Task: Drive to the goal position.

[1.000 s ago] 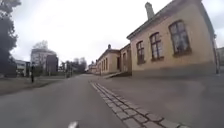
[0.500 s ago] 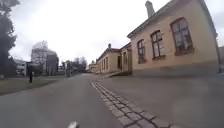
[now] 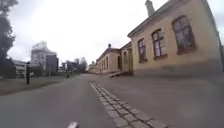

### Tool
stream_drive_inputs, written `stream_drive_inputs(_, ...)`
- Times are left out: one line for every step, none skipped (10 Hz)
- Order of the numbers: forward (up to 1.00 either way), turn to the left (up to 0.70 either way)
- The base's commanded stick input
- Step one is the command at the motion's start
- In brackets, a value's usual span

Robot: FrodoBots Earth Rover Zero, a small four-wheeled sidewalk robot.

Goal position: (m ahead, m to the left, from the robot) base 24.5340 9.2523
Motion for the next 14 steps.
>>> stream_drive_inputs(0.70, 0.20)
stream_drive_inputs(0.70, 0.35)
stream_drive_inputs(0.70, 0.35)
stream_drive_inputs(0.70, 0.35)
stream_drive_inputs(0.70, 0.35)
stream_drive_inputs(0.70, 0.35)
stream_drive_inputs(0.70, 0.35)
stream_drive_inputs(0.70, 0.35)
stream_drive_inputs(0.70, 0.35)
stream_drive_inputs(0.70, 0.35)
stream_drive_inputs(0.70, 0.00)
stream_drive_inputs(0.70, 0.21)
stream_drive_inputs(0.70, 0.35)
stream_drive_inputs(0.70, 0.35)
